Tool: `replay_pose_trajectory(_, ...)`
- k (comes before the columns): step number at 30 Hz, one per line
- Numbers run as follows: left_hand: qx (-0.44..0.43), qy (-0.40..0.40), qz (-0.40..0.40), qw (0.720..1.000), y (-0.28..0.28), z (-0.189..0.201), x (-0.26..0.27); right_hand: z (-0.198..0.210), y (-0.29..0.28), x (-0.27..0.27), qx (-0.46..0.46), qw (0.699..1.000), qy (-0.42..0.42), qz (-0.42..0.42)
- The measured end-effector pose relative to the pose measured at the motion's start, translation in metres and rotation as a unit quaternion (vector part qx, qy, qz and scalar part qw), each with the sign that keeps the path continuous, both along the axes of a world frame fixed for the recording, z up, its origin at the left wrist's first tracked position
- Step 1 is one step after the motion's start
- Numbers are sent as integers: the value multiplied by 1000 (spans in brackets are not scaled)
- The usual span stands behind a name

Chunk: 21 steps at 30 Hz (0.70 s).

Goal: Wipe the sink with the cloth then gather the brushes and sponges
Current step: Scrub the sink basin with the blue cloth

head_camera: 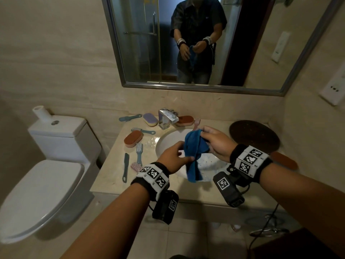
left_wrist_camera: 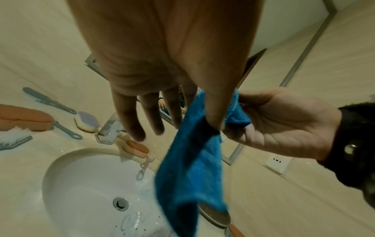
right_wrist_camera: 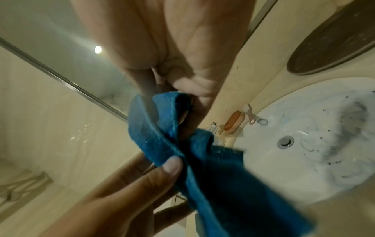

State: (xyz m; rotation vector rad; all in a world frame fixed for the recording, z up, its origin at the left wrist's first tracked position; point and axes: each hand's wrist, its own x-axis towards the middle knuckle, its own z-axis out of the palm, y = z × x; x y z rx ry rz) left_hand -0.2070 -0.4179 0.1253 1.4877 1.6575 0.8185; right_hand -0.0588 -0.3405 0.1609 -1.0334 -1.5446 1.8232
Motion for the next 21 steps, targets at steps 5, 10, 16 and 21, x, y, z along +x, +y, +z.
replay_pose_trajectory(5, 26, -37, 77, 996, -2, 5, -6, -3, 5, 19, 244, 937, -251, 11)
replay_pose_trajectory(10, 89, -42, 62, 993, -4, 18, -3, -15, 0, 24, 328, 844, -413, 97)
replay_pose_trajectory(16, 145, 83, 43, 985, 6, 24, 8, -9, -20, -1, 342, 827, -424, 140)
replay_pose_trajectory(21, 127, 134, 24, 983, 10, 21, 8, -5, -19, -4, 282, 882, -333, 179)
